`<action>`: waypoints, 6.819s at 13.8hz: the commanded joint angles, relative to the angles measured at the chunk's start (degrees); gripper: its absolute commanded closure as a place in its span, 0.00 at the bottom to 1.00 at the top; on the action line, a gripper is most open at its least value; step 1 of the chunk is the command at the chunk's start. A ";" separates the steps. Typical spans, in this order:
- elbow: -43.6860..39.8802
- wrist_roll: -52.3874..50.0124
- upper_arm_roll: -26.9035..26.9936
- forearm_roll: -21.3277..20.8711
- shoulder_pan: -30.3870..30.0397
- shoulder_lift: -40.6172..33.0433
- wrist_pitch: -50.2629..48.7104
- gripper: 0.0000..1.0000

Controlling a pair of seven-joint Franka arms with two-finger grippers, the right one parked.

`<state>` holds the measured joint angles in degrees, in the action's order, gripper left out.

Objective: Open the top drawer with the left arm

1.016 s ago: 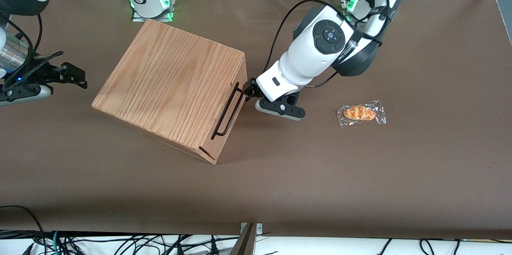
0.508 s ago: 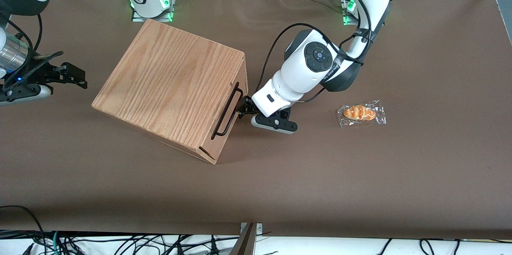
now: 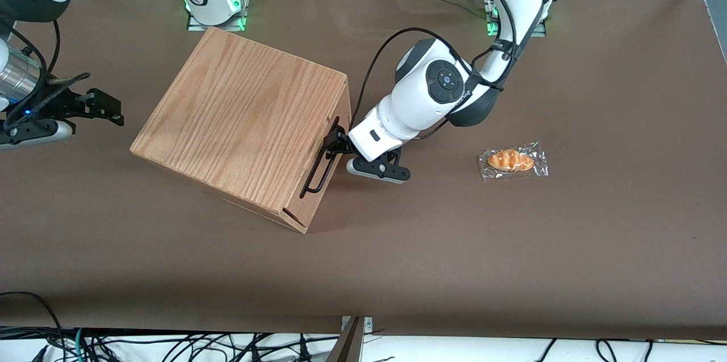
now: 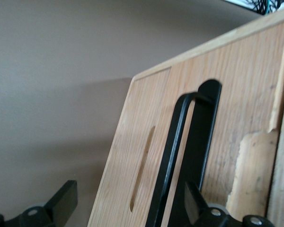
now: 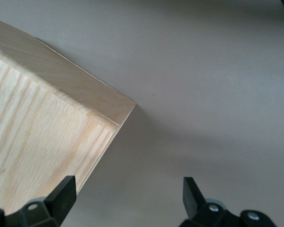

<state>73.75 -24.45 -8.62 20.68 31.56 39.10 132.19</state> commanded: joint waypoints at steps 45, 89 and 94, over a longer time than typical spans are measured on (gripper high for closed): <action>-0.45 20.23 0.27 -12.50 -14.42 -0.60 -9.49 0.00; 5.14 36.76 3.59 -20.24 -36.93 -27.56 -47.65 0.00; 21.60 35.62 13.96 -20.15 -26.14 -38.57 -38.50 0.00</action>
<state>87.96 10.85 1.58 1.96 1.10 5.32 90.32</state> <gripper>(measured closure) 0.000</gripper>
